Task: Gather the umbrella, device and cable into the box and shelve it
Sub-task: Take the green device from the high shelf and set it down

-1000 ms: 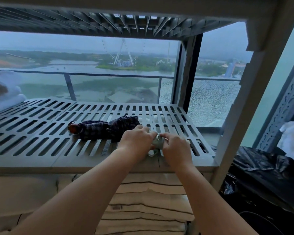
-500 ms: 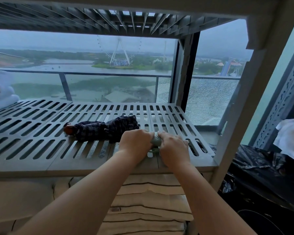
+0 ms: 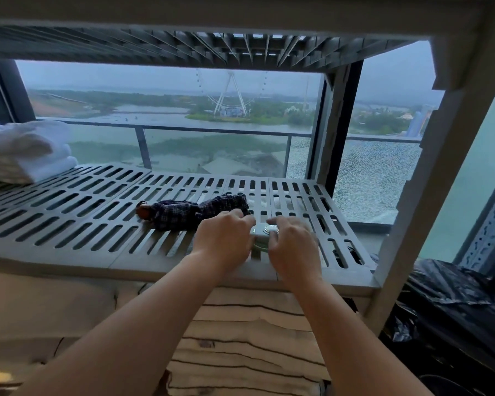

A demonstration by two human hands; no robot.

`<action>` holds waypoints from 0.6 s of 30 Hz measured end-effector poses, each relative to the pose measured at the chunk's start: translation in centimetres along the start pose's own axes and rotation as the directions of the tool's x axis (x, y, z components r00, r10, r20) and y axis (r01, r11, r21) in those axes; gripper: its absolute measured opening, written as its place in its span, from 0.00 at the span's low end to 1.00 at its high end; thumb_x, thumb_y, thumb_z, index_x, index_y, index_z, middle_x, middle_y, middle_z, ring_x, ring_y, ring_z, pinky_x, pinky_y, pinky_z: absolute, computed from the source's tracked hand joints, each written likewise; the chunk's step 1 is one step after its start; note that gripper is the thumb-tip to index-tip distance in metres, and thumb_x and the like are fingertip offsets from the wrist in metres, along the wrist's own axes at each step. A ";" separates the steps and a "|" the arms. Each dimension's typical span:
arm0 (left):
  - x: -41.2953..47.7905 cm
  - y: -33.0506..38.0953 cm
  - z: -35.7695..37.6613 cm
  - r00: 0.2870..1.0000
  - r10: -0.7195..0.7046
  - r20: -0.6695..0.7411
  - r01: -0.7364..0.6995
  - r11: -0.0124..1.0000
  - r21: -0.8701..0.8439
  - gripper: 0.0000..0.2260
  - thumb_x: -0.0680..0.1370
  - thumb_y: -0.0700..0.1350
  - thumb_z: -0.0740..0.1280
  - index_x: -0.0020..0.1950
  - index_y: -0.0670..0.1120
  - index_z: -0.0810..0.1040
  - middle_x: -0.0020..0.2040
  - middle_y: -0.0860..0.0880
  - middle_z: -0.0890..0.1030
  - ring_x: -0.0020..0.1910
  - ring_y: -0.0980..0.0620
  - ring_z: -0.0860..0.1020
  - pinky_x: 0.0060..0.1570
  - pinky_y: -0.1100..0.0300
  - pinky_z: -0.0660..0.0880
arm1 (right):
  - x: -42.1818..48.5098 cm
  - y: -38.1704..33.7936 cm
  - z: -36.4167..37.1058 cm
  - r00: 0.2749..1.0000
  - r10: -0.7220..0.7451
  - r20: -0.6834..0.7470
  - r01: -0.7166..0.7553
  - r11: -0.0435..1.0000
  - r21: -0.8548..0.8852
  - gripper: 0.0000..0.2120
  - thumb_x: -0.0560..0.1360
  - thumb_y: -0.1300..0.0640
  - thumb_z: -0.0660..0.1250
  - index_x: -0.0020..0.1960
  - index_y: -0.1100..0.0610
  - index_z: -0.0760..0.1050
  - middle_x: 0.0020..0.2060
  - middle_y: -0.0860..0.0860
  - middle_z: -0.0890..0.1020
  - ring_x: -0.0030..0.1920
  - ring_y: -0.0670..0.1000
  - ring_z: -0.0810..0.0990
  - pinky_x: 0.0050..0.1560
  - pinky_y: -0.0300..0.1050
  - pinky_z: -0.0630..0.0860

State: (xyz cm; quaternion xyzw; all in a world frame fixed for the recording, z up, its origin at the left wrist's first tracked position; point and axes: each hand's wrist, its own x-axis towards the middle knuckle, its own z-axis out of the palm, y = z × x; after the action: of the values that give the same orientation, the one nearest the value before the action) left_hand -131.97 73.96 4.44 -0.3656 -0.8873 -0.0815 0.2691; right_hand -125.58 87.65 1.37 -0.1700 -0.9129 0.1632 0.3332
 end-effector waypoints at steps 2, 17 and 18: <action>-1.0 -1.2 -0.6 0.998 -0.070 0.002 0.070 0.997 -0.019 0.14 0.80 0.57 0.60 0.61 0.54 0.77 0.55 0.53 0.79 0.53 0.50 0.80 0.42 0.55 0.77 | -0.1 -1.1 0.3 0.999 -0.052 -0.017 0.052 0.998 0.026 0.12 0.79 0.55 0.63 0.60 0.50 0.79 0.53 0.51 0.83 0.55 0.51 0.79 0.59 0.47 0.71; -13.5 -12.4 -6.0 0.925 -0.378 -0.035 0.380 0.918 0.113 0.11 0.80 0.56 0.61 0.53 0.54 0.80 0.48 0.55 0.79 0.41 0.55 0.78 0.36 0.59 0.73 | -5.2 -16.1 3.8 0.936 -0.332 0.120 0.294 0.921 0.256 0.08 0.79 0.50 0.65 0.49 0.51 0.82 0.42 0.46 0.80 0.39 0.46 0.77 0.37 0.39 0.77; -14.9 -13.3 -6.5 0.917 -0.398 -0.040 0.399 0.910 0.113 0.11 0.80 0.56 0.61 0.52 0.54 0.80 0.46 0.55 0.78 0.40 0.56 0.77 0.35 0.60 0.72 | -5.9 -17.4 4.3 0.925 -0.358 0.128 0.315 0.910 0.271 0.08 0.79 0.50 0.65 0.50 0.51 0.81 0.43 0.46 0.80 0.39 0.45 0.77 0.37 0.37 0.76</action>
State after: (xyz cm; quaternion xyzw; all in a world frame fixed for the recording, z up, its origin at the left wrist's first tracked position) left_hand -129.73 53.19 2.60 -0.1596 -0.9442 -0.0846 0.2753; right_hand -127.64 68.87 2.19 0.0480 -0.9268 0.2292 0.2934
